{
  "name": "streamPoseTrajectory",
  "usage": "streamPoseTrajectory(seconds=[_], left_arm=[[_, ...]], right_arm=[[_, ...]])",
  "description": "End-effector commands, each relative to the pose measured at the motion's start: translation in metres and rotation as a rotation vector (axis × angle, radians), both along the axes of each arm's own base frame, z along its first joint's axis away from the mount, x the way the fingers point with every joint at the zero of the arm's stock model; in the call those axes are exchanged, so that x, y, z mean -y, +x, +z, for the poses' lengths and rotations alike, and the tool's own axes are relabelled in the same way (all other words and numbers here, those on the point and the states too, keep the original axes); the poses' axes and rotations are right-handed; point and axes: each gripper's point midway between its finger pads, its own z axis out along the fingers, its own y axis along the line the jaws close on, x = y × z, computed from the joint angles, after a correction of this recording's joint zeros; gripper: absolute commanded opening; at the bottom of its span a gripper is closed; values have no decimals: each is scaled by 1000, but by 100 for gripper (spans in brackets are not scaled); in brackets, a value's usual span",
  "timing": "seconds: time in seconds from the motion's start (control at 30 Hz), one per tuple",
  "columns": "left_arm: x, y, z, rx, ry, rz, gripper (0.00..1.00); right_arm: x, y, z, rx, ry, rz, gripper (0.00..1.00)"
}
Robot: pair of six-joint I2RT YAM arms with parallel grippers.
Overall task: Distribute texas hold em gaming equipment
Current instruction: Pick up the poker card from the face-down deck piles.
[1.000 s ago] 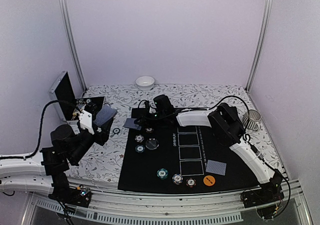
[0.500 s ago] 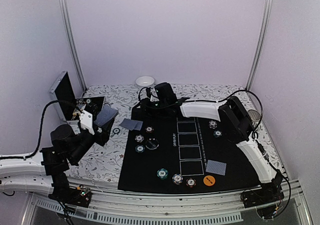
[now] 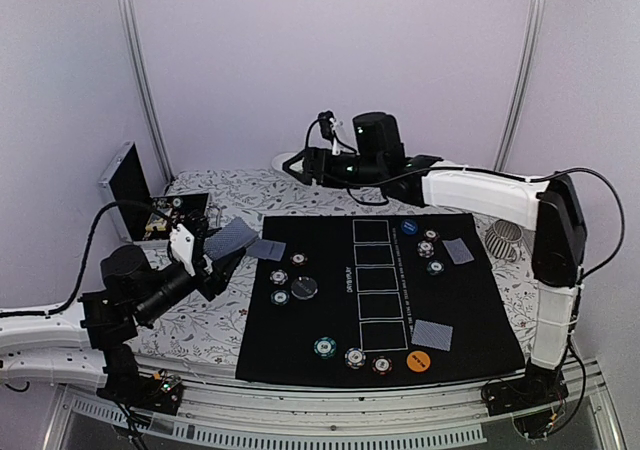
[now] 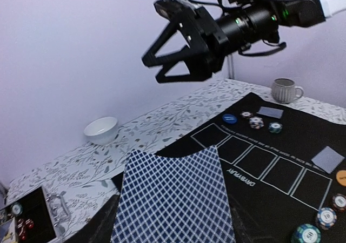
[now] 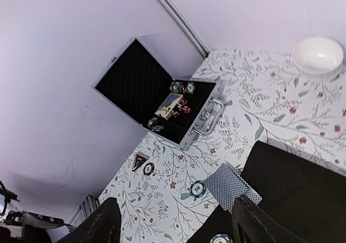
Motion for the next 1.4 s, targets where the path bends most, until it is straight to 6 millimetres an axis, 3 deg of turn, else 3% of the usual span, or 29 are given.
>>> streamPoseTrajectory(seconds=[0.0, 0.13, 0.27, 0.5, 0.73, 0.87, 1.3, 1.37], left_arm=[[46, -39, 30, 120, 12, -317, 57], [75, -64, 43, 221, 44, -470, 57], [94, -78, 52, 283, 57, -559, 57], [117, -86, 61, 326, 74, -601, 57], [133, -92, 61, 357, 99, -610, 58], [131, -91, 64, 387, 98, -580, 58], [125, -95, 65, 418, 85, -577, 58], [124, -94, 64, 416, 87, -570, 58]], right_arm=[[34, -53, 82, 375, -78, 122, 83], [56, -110, 81, 416, -123, 291, 99], [63, -170, 73, 366, -92, 493, 99], [59, -212, 52, 324, -138, 567, 99], [47, -217, 28, 262, -170, 588, 99], [54, -218, 17, 250, -200, 581, 99], [78, -204, 25, 315, -302, 473, 100], [77, -207, 26, 308, -292, 491, 94]])
